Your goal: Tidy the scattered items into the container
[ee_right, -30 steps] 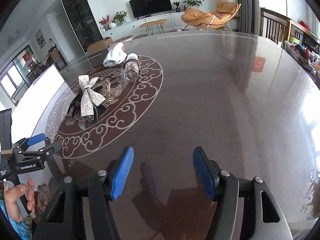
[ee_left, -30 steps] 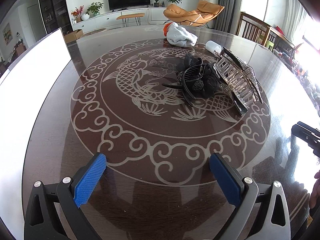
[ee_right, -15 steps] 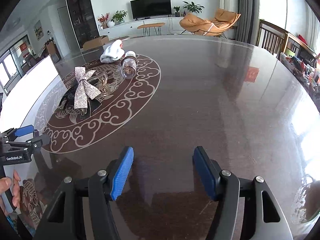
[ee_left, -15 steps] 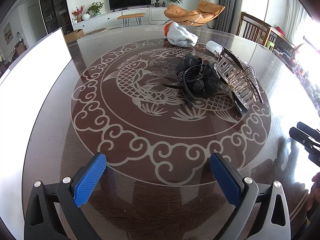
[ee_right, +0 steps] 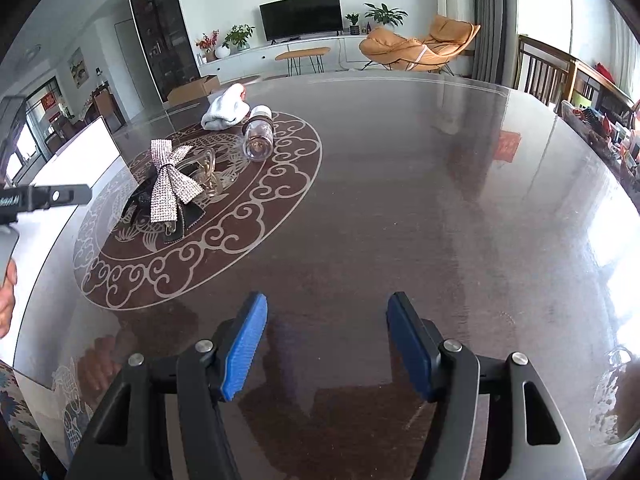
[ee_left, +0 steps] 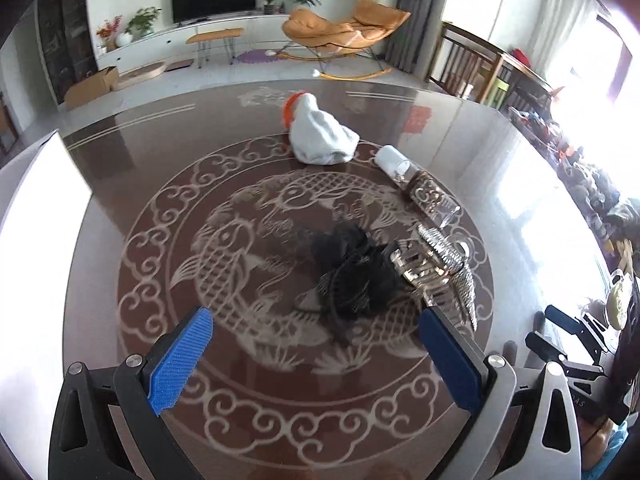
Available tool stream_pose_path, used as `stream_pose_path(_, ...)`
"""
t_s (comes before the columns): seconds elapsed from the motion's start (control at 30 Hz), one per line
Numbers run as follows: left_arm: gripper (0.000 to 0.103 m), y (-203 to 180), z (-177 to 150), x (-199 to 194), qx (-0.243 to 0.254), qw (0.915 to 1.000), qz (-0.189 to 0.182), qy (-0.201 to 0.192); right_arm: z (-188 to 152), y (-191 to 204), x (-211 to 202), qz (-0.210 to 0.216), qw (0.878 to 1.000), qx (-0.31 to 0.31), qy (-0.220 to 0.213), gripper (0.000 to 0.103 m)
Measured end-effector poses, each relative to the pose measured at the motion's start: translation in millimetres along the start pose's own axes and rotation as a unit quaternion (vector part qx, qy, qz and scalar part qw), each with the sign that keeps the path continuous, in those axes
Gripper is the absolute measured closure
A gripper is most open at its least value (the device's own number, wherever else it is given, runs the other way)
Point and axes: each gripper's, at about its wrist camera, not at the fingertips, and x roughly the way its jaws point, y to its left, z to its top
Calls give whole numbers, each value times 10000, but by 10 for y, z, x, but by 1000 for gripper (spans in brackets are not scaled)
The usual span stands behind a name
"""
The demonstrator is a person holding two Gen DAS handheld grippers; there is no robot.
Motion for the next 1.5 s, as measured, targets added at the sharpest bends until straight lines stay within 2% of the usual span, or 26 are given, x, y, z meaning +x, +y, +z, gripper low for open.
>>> stream_pose_path(0.07, 0, -178, 136, 277, 572, 9976, 168, 364, -1, -2, 0, 22, 10000, 17, -5, 38)
stream_pose_path(0.13, 0, -309, 190, 509, 1162, 9899, 522, 623, -3, -3, -4, 41, 10000, 34, -10, 38)
stream_pose_path(0.2, 0, -343, 223, 643, 1435, 9852, 564, 743, 0, -7, -6, 56, 10000, 45, -13, 38)
stream_pose_path(0.27, 0, -283, 271, 708, 1353, 9868, 394, 804, -1, -15, -7, 77, 9999, 63, -18, 38)
stream_pose_path(0.4, 0, -100, 381, 800, 765, 9930, 168, 888, 4, -22, -11, 100, 9999, 83, -25, 38)
stream_pose_path(0.47, 2, -58, 392, 799, 593, 9949, 224, 782, 3, -23, -9, 102, 9999, 84, -24, 38)
stream_pose_path(0.5, 9, -40, 394, 781, 519, 9956, 256, 740, 2, -25, -9, 108, 9999, 89, -26, 38)
stream_pose_path(0.57, 32, -3, 398, 712, 360, 9964, 340, 688, 1, -31, -8, 136, 9998, 111, -33, 38)
stream_pose_path(0.6, 52, 24, 386, 666, 272, 9967, 390, 661, 1, -35, -8, 151, 9998, 124, -36, 38)
stream_pose_path(0.63, 62, 60, 355, 627, 167, 9969, 423, 649, 0, -38, -7, 168, 9998, 138, -41, 38)
stream_pose_path(0.77, 62, 228, -26, 443, -296, 9966, 509, 584, -1, -52, -8, 213, 9996, 175, -51, 38)
stream_pose_path(0.93, 62, 266, -709, 87, -494, 9944, 797, 489, -6, -88, -24, 358, 9989, 286, -93, 38)
stream_pose_path(0.97, 62, 254, -835, 17, -513, 9943, 824, 447, -1, -91, -25, 524, 9981, 304, -91, 38)
stream_pose_path(1.07, 62, 252, -1095, -109, -551, 9943, 871, 289, 145, -40, 10, 1426, 9879, 594, -91, 38)
stream_pose_path(1.2, 62, 240, -1230, -152, -645, 9937, 909, 152, 571, 320, 138, 1800, 9822, 538, -63, 38)
stream_pose_path(1.27, 62, 299, -1247, -144, -688, 9934, 913, 112, 816, 586, 284, 1662, 9859, 174, 65, 38)
stream_pose_path(1.33, 62, 323, -1247, -136, -722, 9931, 916, 80, 997, 815, 465, 1293, 9911, -240, 201, 38)
stream_pose_path(1.4, 62, 316, -1297, -183, -728, 9930, 931, 52, 1086, 981, 668, 1010, 9923, -578, 414, 38)
stream_pose_path(1.5, 60, 312, -1299, -175, -741, 9927, 954, -17, 1094, 1091, 969, 863, 9896, -714, 900, 38)
